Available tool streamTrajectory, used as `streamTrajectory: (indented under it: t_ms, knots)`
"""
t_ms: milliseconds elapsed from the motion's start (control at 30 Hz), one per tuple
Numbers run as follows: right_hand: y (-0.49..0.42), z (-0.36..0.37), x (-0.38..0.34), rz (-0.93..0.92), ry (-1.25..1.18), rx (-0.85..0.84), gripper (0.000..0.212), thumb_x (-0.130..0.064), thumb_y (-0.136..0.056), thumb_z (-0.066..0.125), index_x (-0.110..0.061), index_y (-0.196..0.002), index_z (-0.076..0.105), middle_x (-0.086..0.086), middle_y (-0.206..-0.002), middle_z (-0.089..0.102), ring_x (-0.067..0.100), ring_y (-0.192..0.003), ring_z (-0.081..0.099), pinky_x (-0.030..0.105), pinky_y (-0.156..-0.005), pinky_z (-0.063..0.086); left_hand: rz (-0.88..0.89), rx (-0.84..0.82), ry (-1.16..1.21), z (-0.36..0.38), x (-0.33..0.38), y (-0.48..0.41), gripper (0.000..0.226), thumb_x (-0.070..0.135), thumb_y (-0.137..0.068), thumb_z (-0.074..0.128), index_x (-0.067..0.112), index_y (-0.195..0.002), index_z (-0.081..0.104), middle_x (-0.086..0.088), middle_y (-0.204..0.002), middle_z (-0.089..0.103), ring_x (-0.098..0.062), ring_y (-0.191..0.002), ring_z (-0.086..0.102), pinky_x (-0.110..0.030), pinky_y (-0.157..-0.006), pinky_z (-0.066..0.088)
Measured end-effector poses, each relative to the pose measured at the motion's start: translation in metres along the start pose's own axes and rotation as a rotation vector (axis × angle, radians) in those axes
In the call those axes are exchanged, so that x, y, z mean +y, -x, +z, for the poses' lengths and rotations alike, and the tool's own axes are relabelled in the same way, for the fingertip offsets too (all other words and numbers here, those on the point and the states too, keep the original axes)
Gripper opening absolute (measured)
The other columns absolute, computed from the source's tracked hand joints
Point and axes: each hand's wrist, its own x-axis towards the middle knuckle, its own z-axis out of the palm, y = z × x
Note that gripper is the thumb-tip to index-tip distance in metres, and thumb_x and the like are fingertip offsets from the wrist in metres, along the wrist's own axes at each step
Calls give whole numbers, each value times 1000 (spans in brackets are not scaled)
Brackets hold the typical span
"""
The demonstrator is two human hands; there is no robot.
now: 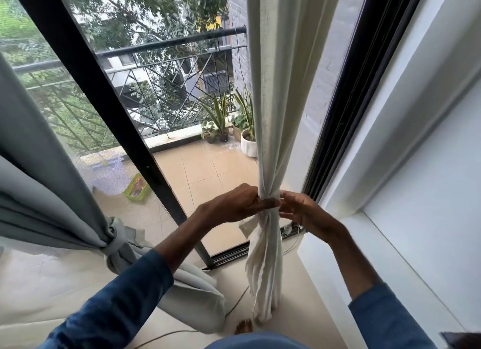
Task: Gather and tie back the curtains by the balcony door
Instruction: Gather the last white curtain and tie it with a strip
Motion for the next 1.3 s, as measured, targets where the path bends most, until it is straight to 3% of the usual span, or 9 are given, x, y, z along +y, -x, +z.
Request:
streamTrajectory:
  t_ms: [100,200,367,500,600,733,1033,1167,1300]
  knots:
    - [3,5,2,-107,28,50,38,-15,-105,45,-6,-139,57,18,-131,66,35,-126,61,43,-111,47,8,16,112,2,-2,0,42,52,-101,49,16,-115,65,3,-103,71,-11,-89,67,-34,-80,55]
    - [2,6,6,-160,1,102,43,-12,-102,53,-7,-145,51,18,-128,69,31,-126,62,41,-111,47,1,95,198,4,-2,3,42,48,-98,56,16,-125,59,2,-111,70,-12,-96,67,-35,-83,55]
    - [-1,19,9,-240,-26,212,30,-1,-96,61,-2,-126,66,11,-115,75,16,-108,70,23,-91,54,-247,180,291,14,-8,-2,50,43,-91,68,4,-118,50,4,-69,66,-16,-59,61,-32,-58,50]
    - [-7,22,11,-242,-47,289,29,-9,-92,67,1,-120,71,12,-111,76,16,-105,72,22,-88,54,-287,102,357,21,-24,-1,55,50,-84,76,11,-116,56,-6,-89,73,-30,-77,70,-46,-65,58]
    - [-9,20,10,-227,-53,311,34,-22,-87,71,-3,-115,74,11,-106,78,16,-96,71,29,-88,56,-273,145,355,15,-13,8,41,38,-75,87,19,-100,61,0,-89,72,-16,-76,69,-37,-72,60]
    - [-9,12,13,-214,-73,337,26,-7,-92,69,4,-116,72,8,-102,77,11,-90,71,27,-84,58,-286,270,371,11,-19,18,21,31,-77,86,14,-85,76,2,-76,76,-5,-67,66,-27,-67,54]
    - [-10,16,15,-203,-95,363,25,-1,-91,68,5,-116,72,3,-90,78,7,-84,71,21,-75,57,-377,412,495,-7,-12,39,21,24,-77,86,16,-87,70,-3,-75,77,-12,-69,70,-34,-67,53]
    - [-14,24,14,-203,-130,420,27,-3,-90,70,6,-116,72,1,-87,79,6,-81,72,20,-71,57,-268,377,495,-3,5,44,9,13,-86,77,17,-94,77,-1,-84,78,-17,-82,75,-38,-77,59]
    - [-20,33,13,-181,-143,500,23,-7,-90,73,-1,-113,75,0,-89,79,7,-83,74,21,-73,58,-231,368,462,8,14,45,32,-2,-91,62,20,-107,79,7,-95,78,-3,-86,71,-25,-76,57]
